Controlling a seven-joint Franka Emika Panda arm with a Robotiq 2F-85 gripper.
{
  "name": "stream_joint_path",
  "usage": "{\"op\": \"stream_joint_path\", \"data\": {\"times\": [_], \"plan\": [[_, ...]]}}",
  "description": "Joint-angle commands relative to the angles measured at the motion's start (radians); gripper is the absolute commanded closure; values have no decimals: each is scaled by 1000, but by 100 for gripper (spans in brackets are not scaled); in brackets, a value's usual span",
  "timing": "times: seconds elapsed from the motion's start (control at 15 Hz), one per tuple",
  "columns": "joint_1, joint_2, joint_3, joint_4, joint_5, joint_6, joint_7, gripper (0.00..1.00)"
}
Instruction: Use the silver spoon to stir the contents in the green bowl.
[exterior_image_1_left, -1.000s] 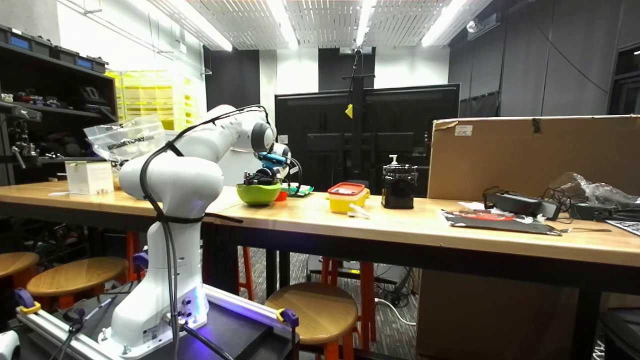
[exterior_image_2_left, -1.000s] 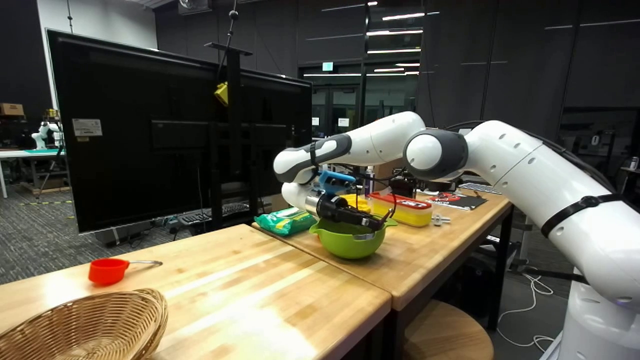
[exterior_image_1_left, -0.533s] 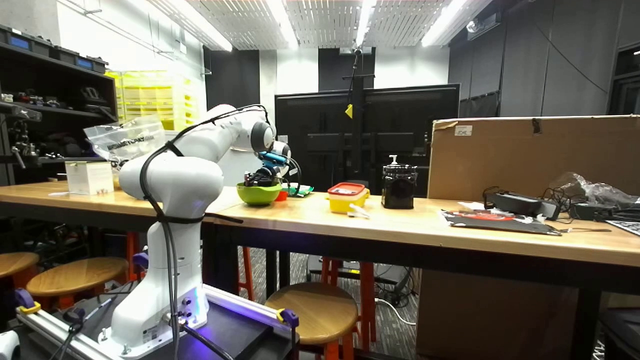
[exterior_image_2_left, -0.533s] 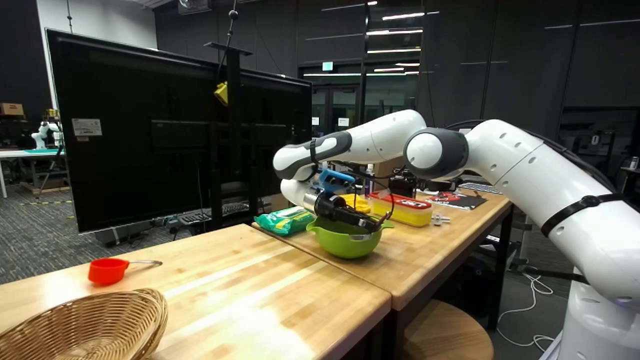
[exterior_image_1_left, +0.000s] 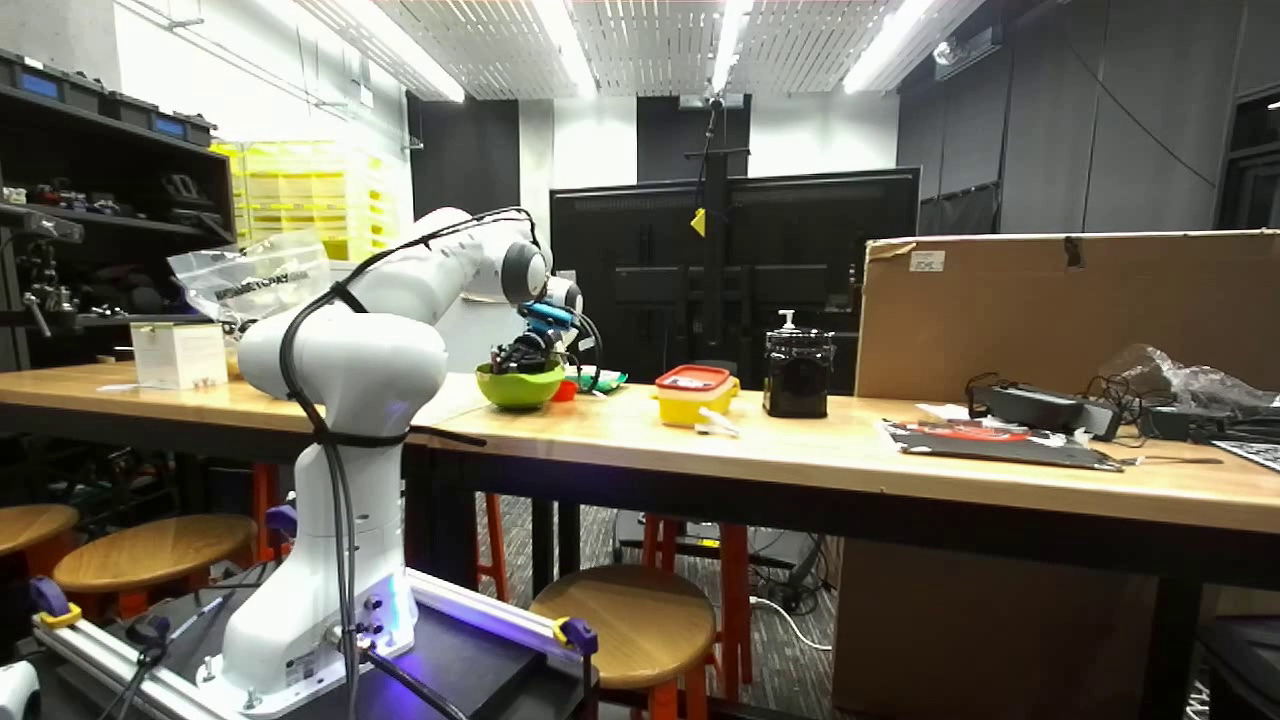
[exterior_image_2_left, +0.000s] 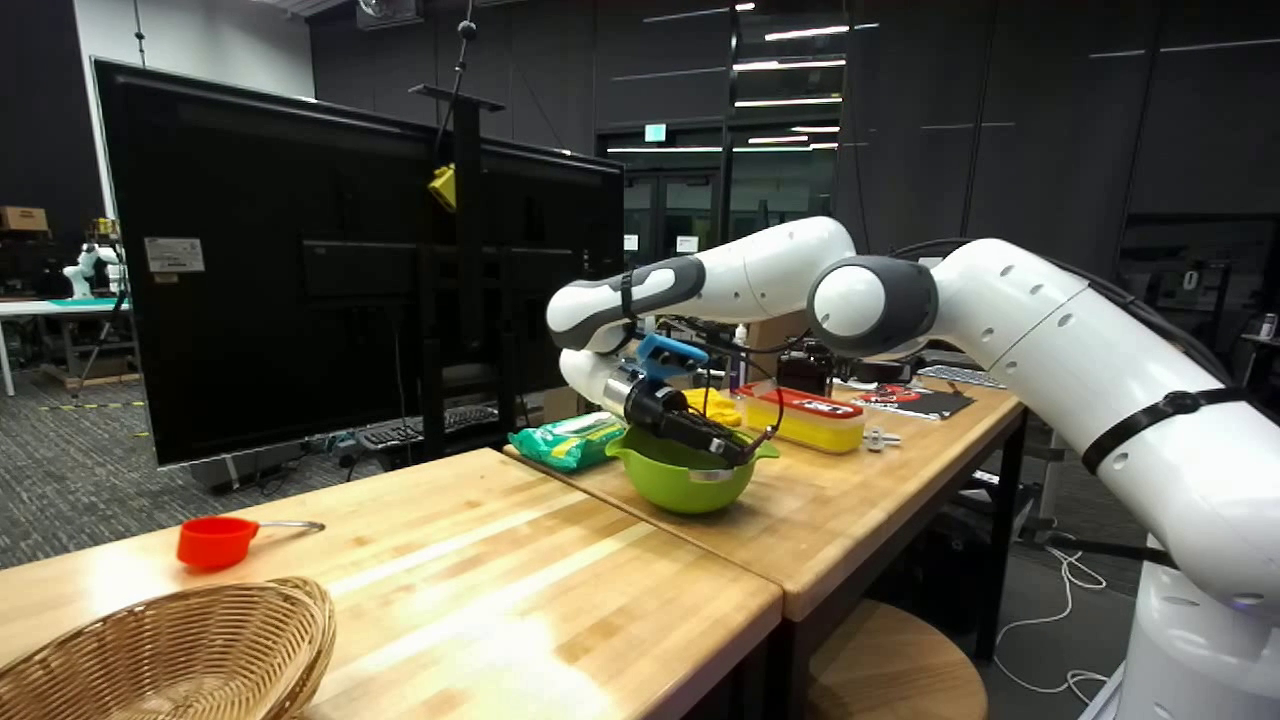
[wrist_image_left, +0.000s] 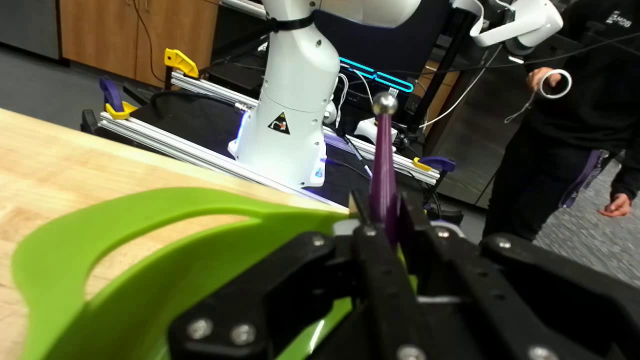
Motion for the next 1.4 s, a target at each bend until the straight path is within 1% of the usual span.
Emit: {"op": "stream_joint_path", "data": {"times": [0.0, 0.33, 0.4, 0.73, 1.33], "plan": [[7, -27, -12, 15, -4, 58, -22, 96], [3, -41, -9, 40, -6, 64, -40, 96], [-8, -47, 5, 40, -14, 65, -44, 96], [-18, -53, 1, 79, -29, 51, -53, 96], [-37, -45, -2, 150, -23, 88, -52, 96]]}}
